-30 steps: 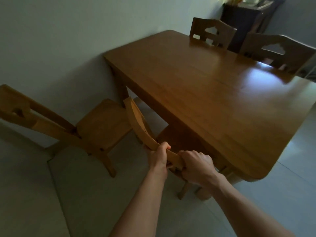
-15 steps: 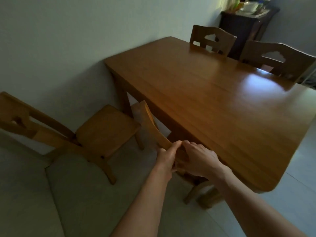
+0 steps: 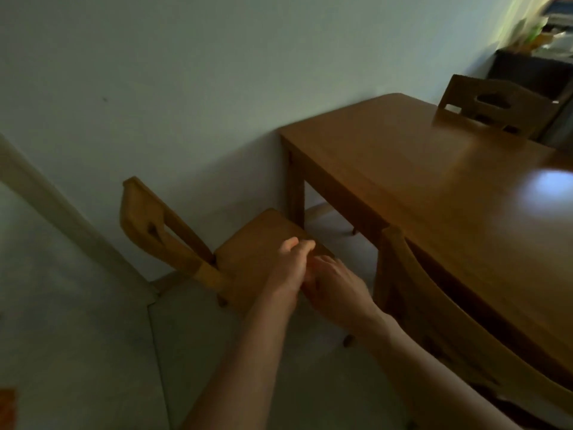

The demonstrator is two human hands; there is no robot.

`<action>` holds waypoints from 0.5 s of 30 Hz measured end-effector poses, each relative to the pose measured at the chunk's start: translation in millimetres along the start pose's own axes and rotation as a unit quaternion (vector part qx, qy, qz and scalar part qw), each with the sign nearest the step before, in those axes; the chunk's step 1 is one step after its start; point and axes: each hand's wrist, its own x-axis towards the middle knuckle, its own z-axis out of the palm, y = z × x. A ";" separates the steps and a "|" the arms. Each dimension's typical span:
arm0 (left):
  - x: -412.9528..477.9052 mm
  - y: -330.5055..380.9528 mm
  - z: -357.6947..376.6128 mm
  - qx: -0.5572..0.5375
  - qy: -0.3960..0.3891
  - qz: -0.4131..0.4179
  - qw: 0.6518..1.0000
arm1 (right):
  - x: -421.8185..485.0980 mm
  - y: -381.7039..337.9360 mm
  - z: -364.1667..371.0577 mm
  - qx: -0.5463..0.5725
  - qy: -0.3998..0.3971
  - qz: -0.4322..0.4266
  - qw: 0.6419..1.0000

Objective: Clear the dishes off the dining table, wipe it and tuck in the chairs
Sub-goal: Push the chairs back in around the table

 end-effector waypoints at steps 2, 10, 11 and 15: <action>16.3 14.4 -47.3 0.024 0.050 0.026 0.998 | 31.8 -33.9 19.9 0.016 -0.012 -0.020 1.000; 71.7 64.6 -204.9 0.011 0.188 0.075 0.979 | 130.3 -152.0 71.8 0.095 -0.061 0.005 0.994; 78.4 66.8 -221.5 0.000 0.201 0.083 0.976 | 139.7 -162.0 76.4 0.107 -0.055 0.017 0.993; 98.0 67.1 -270.7 0.003 0.294 0.095 0.951 | 159.8 -186.4 89.9 0.098 -0.098 0.024 0.990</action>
